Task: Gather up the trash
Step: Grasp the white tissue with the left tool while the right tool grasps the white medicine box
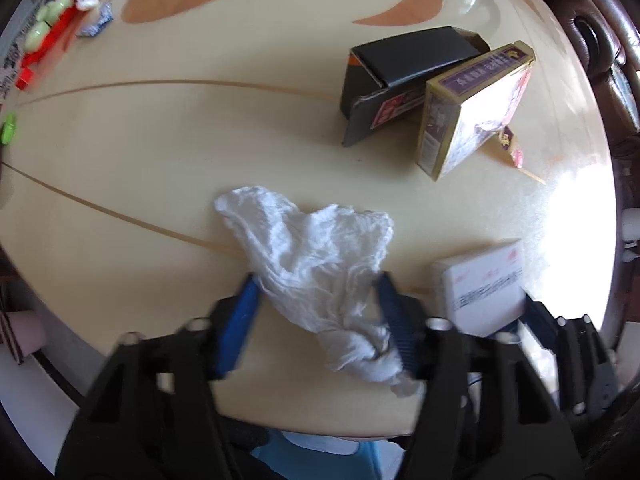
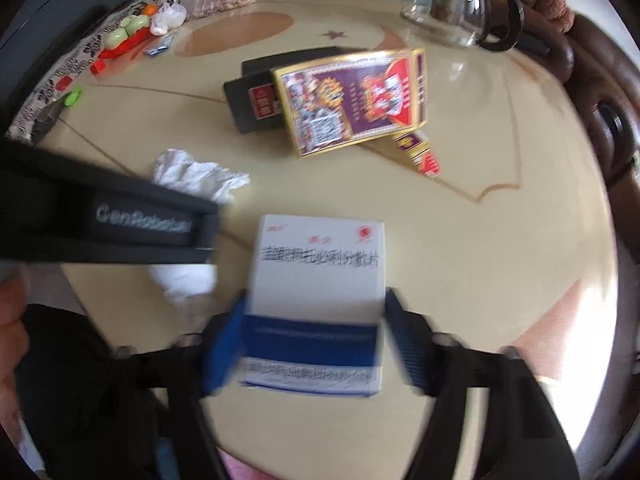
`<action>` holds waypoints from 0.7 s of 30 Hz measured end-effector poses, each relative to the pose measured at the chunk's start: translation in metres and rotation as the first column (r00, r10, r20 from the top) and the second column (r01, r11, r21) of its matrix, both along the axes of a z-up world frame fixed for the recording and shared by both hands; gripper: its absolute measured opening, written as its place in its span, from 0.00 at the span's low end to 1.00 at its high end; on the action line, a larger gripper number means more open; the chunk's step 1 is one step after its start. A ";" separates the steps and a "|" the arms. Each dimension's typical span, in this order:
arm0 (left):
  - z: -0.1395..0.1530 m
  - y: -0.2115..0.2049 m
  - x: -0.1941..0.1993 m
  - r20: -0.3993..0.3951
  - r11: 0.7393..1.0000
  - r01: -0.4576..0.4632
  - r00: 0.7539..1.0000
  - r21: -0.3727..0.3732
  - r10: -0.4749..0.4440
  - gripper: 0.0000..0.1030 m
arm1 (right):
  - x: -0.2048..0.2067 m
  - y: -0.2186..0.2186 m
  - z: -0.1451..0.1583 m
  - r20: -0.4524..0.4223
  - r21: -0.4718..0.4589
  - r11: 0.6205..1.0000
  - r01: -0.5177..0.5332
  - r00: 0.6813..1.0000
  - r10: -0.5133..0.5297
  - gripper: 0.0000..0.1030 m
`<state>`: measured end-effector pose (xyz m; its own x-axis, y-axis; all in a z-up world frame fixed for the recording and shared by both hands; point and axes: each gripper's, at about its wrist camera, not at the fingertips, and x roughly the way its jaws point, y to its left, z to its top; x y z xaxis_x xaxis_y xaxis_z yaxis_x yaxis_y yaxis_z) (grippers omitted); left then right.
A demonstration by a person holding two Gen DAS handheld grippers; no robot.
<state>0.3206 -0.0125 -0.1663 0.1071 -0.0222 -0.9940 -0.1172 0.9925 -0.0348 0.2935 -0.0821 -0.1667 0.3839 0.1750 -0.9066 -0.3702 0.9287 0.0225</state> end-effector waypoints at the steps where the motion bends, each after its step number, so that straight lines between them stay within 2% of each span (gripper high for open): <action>1: 0.001 0.001 -0.001 -0.001 1.000 -0.001 1.000 -0.019 0.001 0.42 | 0.001 -0.001 0.000 -0.005 0.008 1.000 -0.003 1.000 0.003 0.59; 2: 0.002 0.001 -0.001 -0.003 1.000 -0.006 1.000 -0.030 0.006 0.40 | 0.001 -0.003 0.000 -0.006 0.016 1.000 -0.002 1.000 0.002 0.59; 4: 0.002 0.004 -0.005 -0.015 0.996 -0.022 1.000 -0.083 0.021 0.19 | 0.001 -0.003 0.000 -0.006 0.009 1.000 -0.001 1.000 0.001 0.59; 5: 0.001 0.004 -0.005 -0.023 0.993 -0.020 1.000 -0.116 0.017 0.16 | 0.001 -0.003 0.001 -0.008 0.013 1.000 0.001 1.000 -0.001 0.59; 7: 0.003 0.004 -0.007 -0.011 0.992 -0.010 1.000 -0.125 0.009 0.12 | 0.000 -0.005 0.003 -0.008 0.027 1.000 0.008 1.000 -0.008 0.59; 12: 0.008 0.004 -0.015 0.025 0.988 0.005 1.000 -0.155 -0.001 0.09 | -0.004 -0.013 0.017 0.027 0.035 0.999 0.028 0.999 -0.029 0.59; 21: 0.049 0.006 -0.035 0.186 0.990 0.084 0.981 -0.110 -0.063 0.07 | -0.018 -0.031 0.053 0.089 0.057 0.995 0.077 0.993 -0.081 0.59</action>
<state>0.2860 -0.0068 -0.1174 0.2790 -0.1512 -0.9483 -0.0253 0.9860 -0.1647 0.2755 -0.1136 -0.1137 0.4794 0.1880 -0.8572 -0.2985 0.9535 0.0421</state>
